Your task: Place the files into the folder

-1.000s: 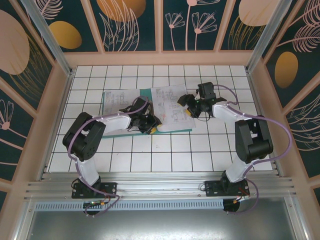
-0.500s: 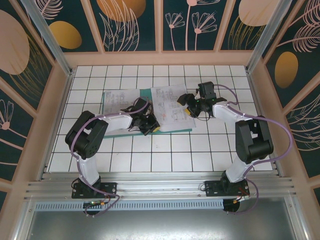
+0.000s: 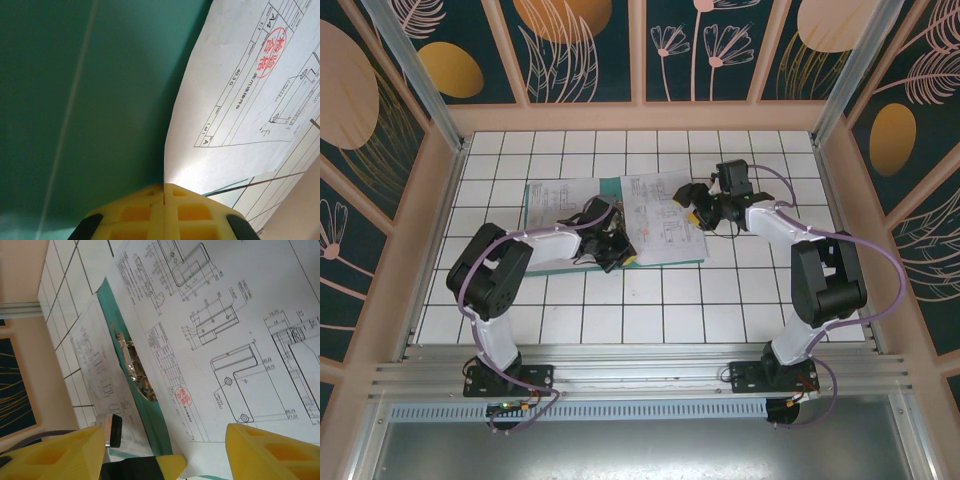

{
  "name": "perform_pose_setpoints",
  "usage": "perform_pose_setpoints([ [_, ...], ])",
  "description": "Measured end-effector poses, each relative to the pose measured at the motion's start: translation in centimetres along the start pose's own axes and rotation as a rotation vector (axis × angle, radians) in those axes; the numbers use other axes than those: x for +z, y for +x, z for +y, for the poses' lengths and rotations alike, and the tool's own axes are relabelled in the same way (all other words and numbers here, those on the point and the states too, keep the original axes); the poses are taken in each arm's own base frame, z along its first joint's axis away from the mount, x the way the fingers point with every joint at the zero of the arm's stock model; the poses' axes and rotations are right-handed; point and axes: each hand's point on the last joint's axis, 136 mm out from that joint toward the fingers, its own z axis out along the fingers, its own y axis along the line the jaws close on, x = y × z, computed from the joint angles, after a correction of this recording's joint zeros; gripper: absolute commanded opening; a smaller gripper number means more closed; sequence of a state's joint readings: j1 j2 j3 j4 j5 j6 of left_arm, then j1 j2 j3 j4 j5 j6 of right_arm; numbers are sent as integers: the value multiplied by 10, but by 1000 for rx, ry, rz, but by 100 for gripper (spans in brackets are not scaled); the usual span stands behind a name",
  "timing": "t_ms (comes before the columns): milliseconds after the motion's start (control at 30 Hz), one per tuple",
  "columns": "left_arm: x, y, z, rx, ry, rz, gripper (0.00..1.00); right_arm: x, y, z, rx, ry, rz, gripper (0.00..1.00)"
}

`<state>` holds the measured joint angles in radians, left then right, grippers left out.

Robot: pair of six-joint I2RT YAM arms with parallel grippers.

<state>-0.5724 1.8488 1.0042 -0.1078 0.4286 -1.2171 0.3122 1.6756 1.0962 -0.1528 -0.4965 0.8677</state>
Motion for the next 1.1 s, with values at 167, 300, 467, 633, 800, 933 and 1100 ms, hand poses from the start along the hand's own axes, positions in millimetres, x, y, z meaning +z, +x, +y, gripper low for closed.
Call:
perform_pose_setpoints([
  [167,-7,1,3,-13,12,-2,0,0,0,2,-5,-4,1,65],
  [300,-7,3,10,-23,2,2,0,2,-1,2,-6,-3,6,65],
  [467,-7,3,10,-28,7,0,0,4,-1,1,-3,-3,12,65],
  [633,-8,1,9,-28,15,-6,0,5,0,0,-1,-4,21,65],
  [800,-8,0,9,-30,15,-8,0,5,1,0,-1,-5,22,65],
  [933,-10,-3,11,-35,11,-14,0,5,1,0,-1,-5,22,65],
  [1100,-12,-5,10,-37,13,-20,0,5,1,0,-1,-5,22,65],
])
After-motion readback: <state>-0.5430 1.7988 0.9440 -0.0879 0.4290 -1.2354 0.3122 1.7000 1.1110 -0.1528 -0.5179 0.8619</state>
